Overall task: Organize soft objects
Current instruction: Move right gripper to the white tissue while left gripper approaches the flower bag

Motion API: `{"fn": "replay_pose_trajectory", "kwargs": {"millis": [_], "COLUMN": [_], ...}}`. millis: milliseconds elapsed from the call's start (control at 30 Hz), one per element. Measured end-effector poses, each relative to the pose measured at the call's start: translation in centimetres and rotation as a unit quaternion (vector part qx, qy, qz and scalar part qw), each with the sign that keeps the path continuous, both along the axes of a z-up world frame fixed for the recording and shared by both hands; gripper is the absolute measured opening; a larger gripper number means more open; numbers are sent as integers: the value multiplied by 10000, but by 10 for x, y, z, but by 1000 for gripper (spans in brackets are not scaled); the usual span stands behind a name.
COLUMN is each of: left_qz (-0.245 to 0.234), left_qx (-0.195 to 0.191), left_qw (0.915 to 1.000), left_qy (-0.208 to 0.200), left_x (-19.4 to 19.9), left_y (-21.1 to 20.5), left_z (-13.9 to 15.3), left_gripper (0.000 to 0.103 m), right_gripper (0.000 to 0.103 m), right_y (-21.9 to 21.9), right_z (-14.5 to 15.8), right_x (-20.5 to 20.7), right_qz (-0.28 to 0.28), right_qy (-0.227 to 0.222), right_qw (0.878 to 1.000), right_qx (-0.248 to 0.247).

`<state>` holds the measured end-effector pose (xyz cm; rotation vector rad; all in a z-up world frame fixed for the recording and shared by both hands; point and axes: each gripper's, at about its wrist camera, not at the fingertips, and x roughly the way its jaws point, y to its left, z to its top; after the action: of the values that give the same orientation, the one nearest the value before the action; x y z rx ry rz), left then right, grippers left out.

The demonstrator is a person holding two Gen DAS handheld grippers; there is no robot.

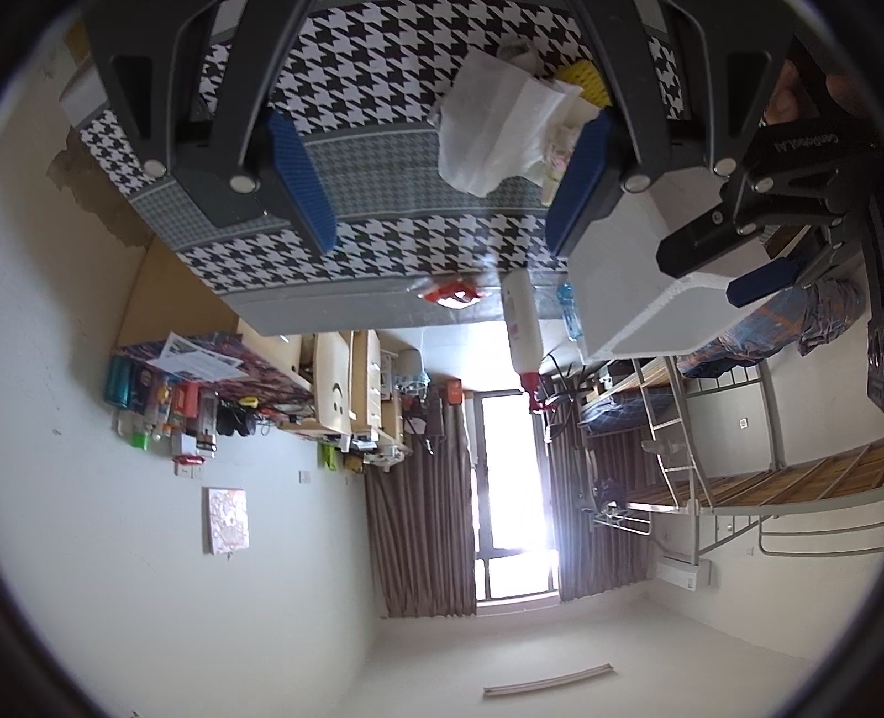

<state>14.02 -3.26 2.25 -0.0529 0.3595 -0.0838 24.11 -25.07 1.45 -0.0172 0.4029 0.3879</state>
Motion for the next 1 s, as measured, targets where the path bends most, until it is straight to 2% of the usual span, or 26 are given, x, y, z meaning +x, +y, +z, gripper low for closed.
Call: {"fn": "replay_pose_trajectory", "kwargs": {"millis": [467, 733, 1000], "left_qz": [-254, -225, 6], "left_qx": [-17, -19, 105], "left_qw": [9992, 9983, 9987], "left_qy": [303, 543, 491], "left_x": [24, 39, 40], "left_y": [-14, -15, -9], "left_z": [-29, -46, -50], "left_gripper": [102, 102, 102], "right_gripper": [82, 82, 82], "right_y": [-19, -17, -11], "right_z": [-28, -38, -47], "right_x": [5, 8, 12], "right_qz": [-163, -124, -59], "right_qy": [454, 595, 765], "right_qw": [9988, 9982, 9971], "right_qx": [53, 13, -9]}}
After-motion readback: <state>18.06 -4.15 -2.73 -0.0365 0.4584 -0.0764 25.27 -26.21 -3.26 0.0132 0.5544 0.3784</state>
